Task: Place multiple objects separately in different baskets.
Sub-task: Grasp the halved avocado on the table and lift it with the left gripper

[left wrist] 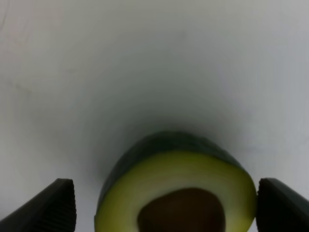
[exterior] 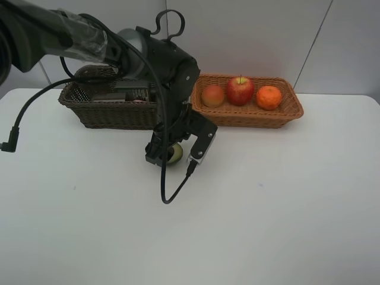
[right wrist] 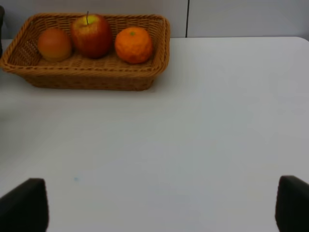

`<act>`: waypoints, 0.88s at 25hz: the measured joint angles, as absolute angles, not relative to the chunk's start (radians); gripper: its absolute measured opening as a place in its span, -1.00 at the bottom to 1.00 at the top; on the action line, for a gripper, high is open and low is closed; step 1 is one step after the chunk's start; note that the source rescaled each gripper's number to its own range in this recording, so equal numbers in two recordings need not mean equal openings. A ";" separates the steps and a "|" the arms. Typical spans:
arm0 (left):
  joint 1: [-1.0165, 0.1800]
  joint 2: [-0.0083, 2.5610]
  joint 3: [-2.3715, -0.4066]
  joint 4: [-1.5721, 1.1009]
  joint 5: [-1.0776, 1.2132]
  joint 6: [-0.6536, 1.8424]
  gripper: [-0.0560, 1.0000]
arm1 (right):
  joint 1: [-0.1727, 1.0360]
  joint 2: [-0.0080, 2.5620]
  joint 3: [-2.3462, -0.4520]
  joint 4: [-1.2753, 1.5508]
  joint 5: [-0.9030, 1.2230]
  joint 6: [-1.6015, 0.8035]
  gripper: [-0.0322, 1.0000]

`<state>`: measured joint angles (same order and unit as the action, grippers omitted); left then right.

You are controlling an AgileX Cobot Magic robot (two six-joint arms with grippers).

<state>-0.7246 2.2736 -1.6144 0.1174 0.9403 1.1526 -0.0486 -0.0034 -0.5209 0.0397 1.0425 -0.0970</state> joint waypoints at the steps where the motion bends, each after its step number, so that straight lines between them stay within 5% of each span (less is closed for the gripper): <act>1: -0.722 2.278 -1.614 0.117 0.940 1.153 0.96 | -0.049 -0.003 -0.521 0.040 1.043 -0.097 1.00; 22: -0.716 2.321 -1.614 0.111 0.940 1.153 0.94 | -0.049 -0.003 -0.521 0.040 1.043 -0.097 1.00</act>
<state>-0.7159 2.3208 -1.6144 0.1106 0.9403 1.1526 -0.0486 -0.0034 -0.5209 0.0397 1.0425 -0.0970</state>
